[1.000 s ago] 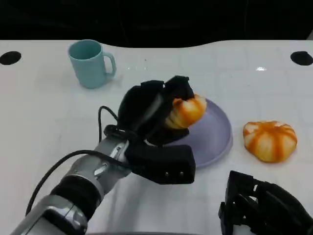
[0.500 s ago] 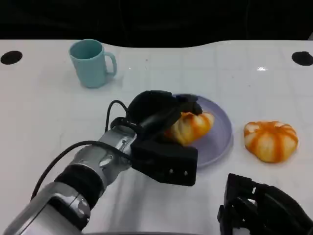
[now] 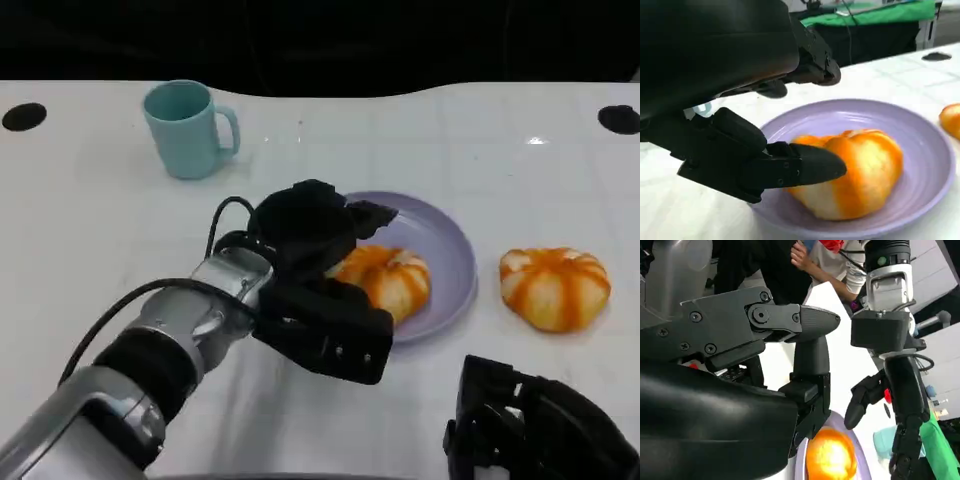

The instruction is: Grasp the bread from the table and place it into the plate.

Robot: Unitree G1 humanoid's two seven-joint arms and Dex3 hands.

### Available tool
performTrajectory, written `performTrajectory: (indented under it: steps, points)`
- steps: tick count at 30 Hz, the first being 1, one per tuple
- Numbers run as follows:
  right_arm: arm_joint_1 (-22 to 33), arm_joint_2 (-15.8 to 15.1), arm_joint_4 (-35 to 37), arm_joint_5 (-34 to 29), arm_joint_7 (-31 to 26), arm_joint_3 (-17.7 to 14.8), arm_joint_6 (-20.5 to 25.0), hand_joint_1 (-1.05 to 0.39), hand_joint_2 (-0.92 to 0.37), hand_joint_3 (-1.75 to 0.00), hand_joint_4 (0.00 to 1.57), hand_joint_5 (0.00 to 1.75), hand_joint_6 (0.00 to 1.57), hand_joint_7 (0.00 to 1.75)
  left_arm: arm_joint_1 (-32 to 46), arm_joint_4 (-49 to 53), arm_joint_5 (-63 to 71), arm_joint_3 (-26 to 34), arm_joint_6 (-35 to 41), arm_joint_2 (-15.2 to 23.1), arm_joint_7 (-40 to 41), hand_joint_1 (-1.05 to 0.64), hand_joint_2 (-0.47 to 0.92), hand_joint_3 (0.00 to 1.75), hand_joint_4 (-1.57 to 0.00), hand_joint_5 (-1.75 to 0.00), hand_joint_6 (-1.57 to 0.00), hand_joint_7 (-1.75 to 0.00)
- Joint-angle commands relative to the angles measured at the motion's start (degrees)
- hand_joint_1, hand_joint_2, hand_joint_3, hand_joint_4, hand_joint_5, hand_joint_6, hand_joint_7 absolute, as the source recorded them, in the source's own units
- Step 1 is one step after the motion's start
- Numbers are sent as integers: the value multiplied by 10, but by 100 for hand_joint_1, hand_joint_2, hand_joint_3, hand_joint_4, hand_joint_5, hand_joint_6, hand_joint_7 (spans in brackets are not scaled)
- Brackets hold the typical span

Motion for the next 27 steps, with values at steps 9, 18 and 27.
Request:
performTrajectory:
  steps: [9, 18, 27]
  points:
    - [3, -5, -11, 6, -6, -6, 6, -59, -92, -37, 62, 175, 41, 172, 114, -123, -144, 95, -85, 56, -67, -83, 92, 60, -15, -41, -25, -3]
    - [3, -5, -8, 9, 2, -5, -1, -57, -92, -39, 61, 175, 40, 173, 211, -184, -349, 192, -145, 44, -184, -65, 92, 41, -34, -68, -44, -7]
    - [3, -7, -13, 8, -2, -5, 9, -58, -92, -37, 62, 175, 42, 172, 350, -309, -532, 258, -122, 22, -295, -60, 92, 37, -45, -141, -64, -58]
